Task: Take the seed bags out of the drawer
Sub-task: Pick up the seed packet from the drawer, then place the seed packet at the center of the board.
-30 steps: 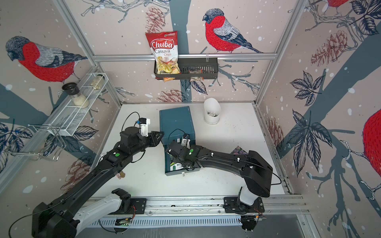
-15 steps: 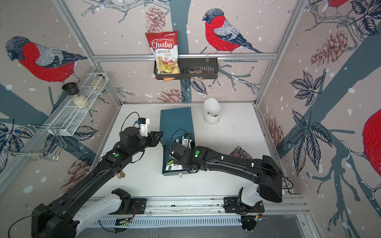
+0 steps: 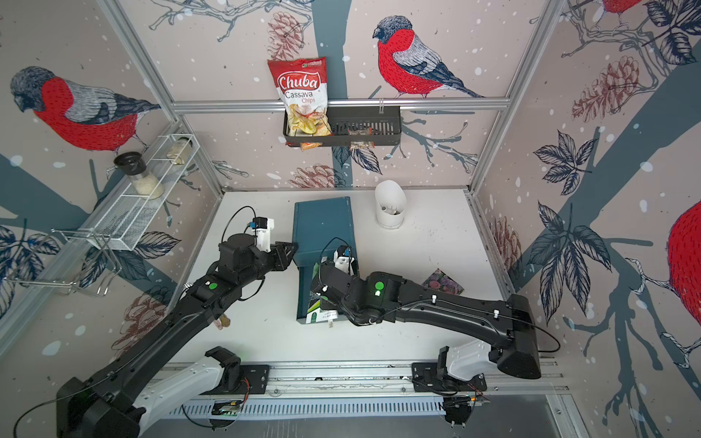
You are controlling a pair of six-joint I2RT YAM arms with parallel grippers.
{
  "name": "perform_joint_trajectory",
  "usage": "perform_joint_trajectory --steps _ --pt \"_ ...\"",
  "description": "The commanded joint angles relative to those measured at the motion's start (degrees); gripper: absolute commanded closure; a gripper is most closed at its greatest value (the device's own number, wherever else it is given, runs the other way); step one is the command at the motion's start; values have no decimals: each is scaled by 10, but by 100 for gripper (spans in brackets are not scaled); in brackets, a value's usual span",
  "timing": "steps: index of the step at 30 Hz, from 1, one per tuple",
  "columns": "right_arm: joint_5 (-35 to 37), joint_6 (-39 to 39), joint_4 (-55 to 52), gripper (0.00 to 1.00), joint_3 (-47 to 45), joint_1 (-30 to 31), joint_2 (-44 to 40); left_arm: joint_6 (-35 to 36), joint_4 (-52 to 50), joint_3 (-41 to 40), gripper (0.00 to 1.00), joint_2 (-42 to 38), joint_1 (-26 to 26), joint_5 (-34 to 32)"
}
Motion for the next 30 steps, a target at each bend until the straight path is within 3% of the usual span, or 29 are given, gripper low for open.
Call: perform_joint_trajectory --steps 1,8,16,19,23,30 --pt "38 -17 -53 100 11 10 -39 18 -114 -4 68 4 2 -11" --pt "113 4 -76 100 -21 -8 -174 14 -94 -7 64 6 2 28" --pt "118 13 -75 100 -81 -175 -258 28 -103 1 63 15 2 38" --pt "74 -1 -64 100 -122 -278 -264 42 -110 4 64 15 2 42" --pt "-54 -61 20 100 -207 -420 -248 52 -119 5 65 10 2 39" --pt "-143 -112 155 100 -320 -582 -158 59 -124 8 64 11 2 60"
